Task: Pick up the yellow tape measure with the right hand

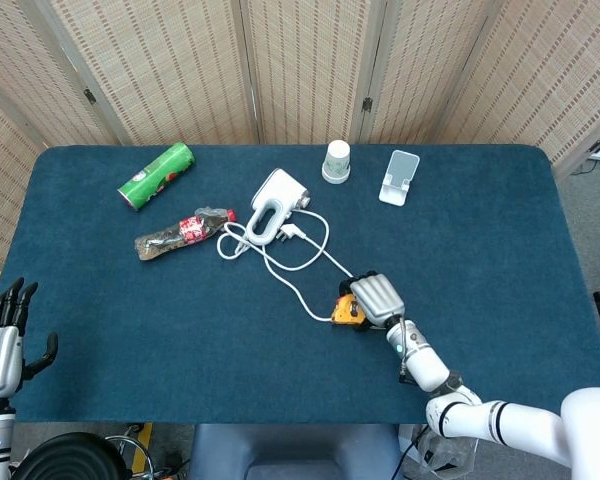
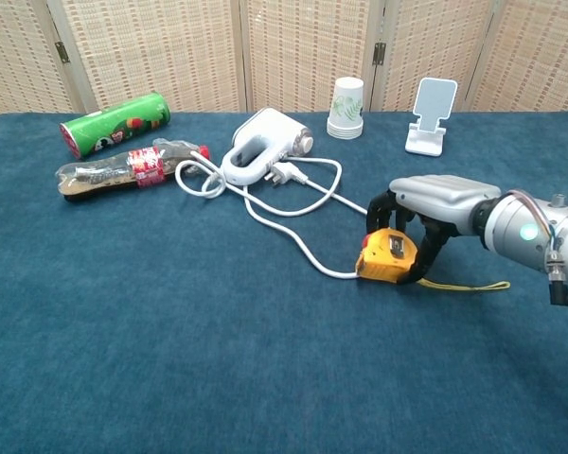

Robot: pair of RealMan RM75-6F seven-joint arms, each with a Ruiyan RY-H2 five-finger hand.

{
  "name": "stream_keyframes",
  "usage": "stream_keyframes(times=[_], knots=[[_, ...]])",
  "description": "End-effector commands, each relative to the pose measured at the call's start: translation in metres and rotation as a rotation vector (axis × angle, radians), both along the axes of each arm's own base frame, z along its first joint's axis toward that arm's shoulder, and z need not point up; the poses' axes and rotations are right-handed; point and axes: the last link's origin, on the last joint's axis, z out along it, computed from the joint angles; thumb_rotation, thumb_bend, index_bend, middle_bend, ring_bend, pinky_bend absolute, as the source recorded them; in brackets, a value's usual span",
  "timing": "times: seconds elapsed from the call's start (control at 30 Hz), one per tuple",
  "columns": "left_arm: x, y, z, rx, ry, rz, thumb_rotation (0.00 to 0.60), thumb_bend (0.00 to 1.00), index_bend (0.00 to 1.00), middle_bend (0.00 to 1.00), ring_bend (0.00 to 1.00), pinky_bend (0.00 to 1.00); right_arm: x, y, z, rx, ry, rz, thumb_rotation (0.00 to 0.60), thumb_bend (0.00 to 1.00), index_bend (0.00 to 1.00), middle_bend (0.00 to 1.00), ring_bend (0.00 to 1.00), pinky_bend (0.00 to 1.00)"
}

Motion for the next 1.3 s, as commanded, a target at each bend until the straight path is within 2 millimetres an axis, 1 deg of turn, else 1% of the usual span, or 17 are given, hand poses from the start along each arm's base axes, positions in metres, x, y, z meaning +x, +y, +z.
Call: stream_keyframes(times=[0.03,0.13,0.23,0.4,0.47,0.53,0.63,0.77,0.87,1.0,1.13,1.3], knots=[[0.005,0.005,-0.001,-0.008,-0.006,-0.022,0.587,0.49,0.06,0.00,0.00,0.00,0.002,-0.002,0.005,-0.007,-0.008,-0.002,0.600,0.06,0.55,0.49,0.42,0.28],[0.016,0.016,-0.004,-0.029,-0.024,-0.066,0.587,0.49,0.06,0.00,0.00,0.00,0.010,-0.005,0.016,-0.006,-0.023,0.006,0.600,0.06,0.57,0.51,0.43,0.28],[0.031,0.029,-0.010,-0.064,-0.048,-0.117,0.588,0.49,0.06,0.00,0.00,0.00,0.022,-0.011,0.030,-0.005,-0.031,0.027,0.600,0.06,0.58,0.51,0.44,0.28],[0.064,0.055,-0.027,-0.123,-0.113,-0.200,0.588,0.49,0.04,0.00,0.00,0.00,0.052,-0.021,0.055,0.013,-0.056,0.067,0.600,0.06,0.58,0.51,0.44,0.28],[0.079,0.065,-0.036,-0.148,-0.140,-0.229,0.589,0.49,0.03,0.00,0.00,0.00,0.065,-0.025,0.062,0.013,-0.060,0.085,0.600,0.06,0.58,0.51,0.44,0.28],[0.092,0.073,-0.044,-0.173,-0.152,-0.250,0.589,0.49,0.01,0.00,0.00,0.00,0.076,-0.027,0.065,0.017,-0.069,0.096,0.600,0.06,0.58,0.51,0.44,0.28],[0.115,0.086,-0.060,-0.215,-0.177,-0.274,0.589,0.49,0.00,0.00,0.00,0.00,0.094,-0.030,0.067,0.029,-0.082,0.109,0.600,0.06,0.58,0.51,0.45,0.28],[0.136,0.097,-0.075,-0.248,-0.202,-0.278,0.589,0.49,0.00,0.00,0.00,0.00,0.109,-0.032,0.064,0.037,-0.101,0.106,0.600,0.06,0.58,0.51,0.45,0.28],[0.149,0.102,-0.086,-0.263,-0.218,-0.276,0.592,0.47,0.00,0.00,0.00,0.00,0.118,-0.033,0.061,0.038,-0.120,0.097,0.600,0.06,0.58,0.51,0.45,0.28],[0.163,0.107,-0.099,-0.271,-0.240,-0.264,0.589,0.43,0.00,0.00,0.00,0.00,0.127,-0.035,0.056,0.039,-0.152,0.079,0.600,0.06,0.58,0.51,0.45,0.28],[0.177,0.111,-0.112,-0.261,-0.268,-0.264,0.589,0.43,0.00,0.00,0.00,0.00,0.134,-0.037,0.051,0.041,-0.201,0.042,0.600,0.06,0.58,0.51,0.45,0.28],[0.192,0.112,-0.127,-0.278,-0.293,-0.266,0.589,0.43,0.00,0.00,0.00,0.00,0.138,-0.041,0.048,0.021,-0.225,0.016,0.600,0.06,0.58,0.51,0.46,0.28]])
